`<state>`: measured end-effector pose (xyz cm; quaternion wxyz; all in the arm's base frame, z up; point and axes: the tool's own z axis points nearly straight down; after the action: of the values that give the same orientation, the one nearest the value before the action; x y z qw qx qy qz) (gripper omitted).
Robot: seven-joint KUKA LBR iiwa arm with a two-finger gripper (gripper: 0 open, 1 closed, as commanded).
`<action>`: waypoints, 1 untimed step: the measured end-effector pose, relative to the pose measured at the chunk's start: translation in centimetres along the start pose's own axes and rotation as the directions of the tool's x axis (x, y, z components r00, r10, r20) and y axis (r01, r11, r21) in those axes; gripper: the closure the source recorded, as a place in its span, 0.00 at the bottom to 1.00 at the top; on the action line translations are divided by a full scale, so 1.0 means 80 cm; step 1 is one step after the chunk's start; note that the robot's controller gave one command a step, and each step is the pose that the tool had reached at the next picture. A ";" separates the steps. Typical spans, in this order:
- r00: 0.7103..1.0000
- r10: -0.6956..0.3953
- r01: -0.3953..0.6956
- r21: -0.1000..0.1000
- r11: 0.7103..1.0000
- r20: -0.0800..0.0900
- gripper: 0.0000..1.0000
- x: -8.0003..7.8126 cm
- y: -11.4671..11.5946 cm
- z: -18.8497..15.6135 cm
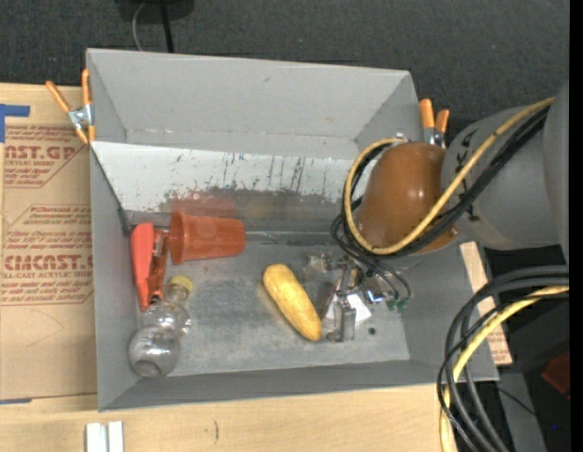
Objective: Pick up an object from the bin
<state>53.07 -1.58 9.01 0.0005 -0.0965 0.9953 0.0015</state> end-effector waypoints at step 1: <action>1.000 0.019 -0.019 0.001 1.000 -0.007 0.00 0.009 -0.005 0.031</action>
Offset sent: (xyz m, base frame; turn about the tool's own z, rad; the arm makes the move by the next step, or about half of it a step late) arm -0.0392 0.0348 0.0279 0.0862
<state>52.43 -2.09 6.51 -0.0031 -0.0871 0.9962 0.0009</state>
